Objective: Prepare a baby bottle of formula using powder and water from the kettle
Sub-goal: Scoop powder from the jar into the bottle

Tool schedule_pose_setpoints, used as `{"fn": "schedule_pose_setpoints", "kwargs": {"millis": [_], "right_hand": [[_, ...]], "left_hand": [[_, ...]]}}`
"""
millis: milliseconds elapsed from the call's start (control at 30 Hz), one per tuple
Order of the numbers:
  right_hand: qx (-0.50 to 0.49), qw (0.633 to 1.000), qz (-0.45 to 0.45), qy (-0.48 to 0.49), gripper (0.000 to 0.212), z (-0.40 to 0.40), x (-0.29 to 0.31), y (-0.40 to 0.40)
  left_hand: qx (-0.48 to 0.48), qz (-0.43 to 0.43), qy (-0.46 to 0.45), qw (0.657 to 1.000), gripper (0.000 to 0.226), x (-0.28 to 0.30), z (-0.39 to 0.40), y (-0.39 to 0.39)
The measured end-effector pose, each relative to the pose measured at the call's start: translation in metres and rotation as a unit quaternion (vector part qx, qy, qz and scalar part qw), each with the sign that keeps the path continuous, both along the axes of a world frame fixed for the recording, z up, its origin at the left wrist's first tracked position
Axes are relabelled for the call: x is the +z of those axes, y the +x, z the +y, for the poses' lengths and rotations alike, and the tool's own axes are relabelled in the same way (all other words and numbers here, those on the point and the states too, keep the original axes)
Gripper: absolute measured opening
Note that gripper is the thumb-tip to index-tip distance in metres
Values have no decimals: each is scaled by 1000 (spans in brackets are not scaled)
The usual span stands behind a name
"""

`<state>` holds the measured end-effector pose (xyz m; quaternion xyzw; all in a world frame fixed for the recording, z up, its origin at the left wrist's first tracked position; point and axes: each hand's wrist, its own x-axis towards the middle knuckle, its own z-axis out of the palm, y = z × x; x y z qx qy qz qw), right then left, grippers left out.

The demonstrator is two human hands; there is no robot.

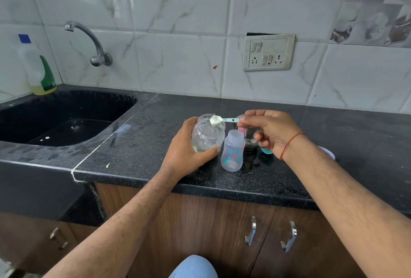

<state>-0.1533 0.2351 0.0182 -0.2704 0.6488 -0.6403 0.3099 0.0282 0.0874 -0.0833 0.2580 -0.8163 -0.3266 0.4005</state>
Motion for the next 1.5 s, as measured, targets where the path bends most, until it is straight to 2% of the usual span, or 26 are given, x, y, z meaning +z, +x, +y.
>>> {"fn": "schedule_pose_setpoints", "kwargs": {"millis": [300,533,600,733,900,1167,1400,1500], "right_hand": [[0,997,-46,-63,20,8,-1,-5],[-9,996,-45,-77,23,21,-1,-15],[-14,996,-37,-74,24,26,-1,-17],[-26,996,-30,-74,25,35,-5,-21],[-27,997,-15,-72,29,42,-9,-21],[-37,996,48,-63,25,46,-9,-17],[-57,990,113,-58,24,50,-8,-16],[-64,989,121,-60,23,50,-9,-17]], "left_hand": [[17,5,62,998,96,0,-2,-3],[-8,42,19,999,120,-4,-2,-2],[14,54,-42,998,111,-5,1,0],[39,98,-128,986,77,-3,7,1],[55,43,-164,984,47,-7,12,0],[86,4,-178,980,41,-5,25,-7],[114,-61,-151,980,62,-1,36,-17],[124,-83,-145,978,59,1,41,-22]]}}
